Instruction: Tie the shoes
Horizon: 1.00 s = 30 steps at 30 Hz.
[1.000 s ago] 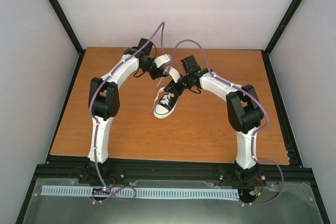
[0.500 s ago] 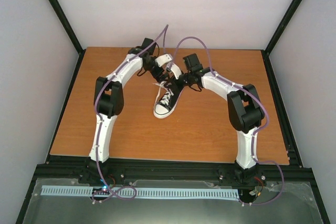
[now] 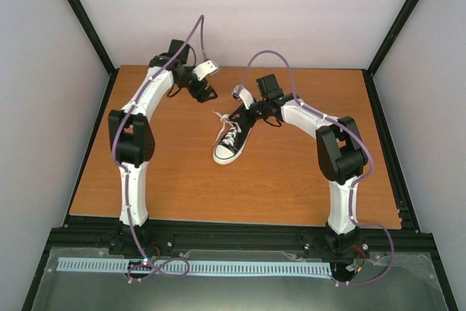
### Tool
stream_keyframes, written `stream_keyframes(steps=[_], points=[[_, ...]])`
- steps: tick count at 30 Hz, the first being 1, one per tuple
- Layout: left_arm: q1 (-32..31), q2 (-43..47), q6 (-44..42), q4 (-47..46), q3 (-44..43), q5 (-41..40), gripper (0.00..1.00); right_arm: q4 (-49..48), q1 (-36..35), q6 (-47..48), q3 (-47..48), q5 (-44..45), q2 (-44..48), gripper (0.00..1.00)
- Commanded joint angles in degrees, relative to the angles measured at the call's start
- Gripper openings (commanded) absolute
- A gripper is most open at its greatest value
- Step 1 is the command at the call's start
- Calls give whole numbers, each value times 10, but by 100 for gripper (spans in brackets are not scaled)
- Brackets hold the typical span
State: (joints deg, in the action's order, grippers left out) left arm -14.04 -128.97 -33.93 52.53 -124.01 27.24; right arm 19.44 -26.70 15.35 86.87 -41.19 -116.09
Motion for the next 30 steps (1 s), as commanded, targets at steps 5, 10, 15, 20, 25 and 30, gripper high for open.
stream_keyframes(steps=[5,10,15,20,25,30], points=[[-1,162,-203,21,233,147,78,-27,5,-5,-14,-17,5,3],[-26,142,-211,-34,242,151,86,-30,6,-11,-12,-16,4,3],[-56,114,-212,-85,253,86,84,-32,7,-15,-16,-18,10,3],[-63,106,-190,-127,257,66,64,-32,8,-13,-17,-16,12,3],[-63,98,-198,-114,250,84,48,-35,9,-16,-18,-22,16,3],[-64,102,-206,-98,251,109,8,-38,12,-18,-19,-24,16,3]])
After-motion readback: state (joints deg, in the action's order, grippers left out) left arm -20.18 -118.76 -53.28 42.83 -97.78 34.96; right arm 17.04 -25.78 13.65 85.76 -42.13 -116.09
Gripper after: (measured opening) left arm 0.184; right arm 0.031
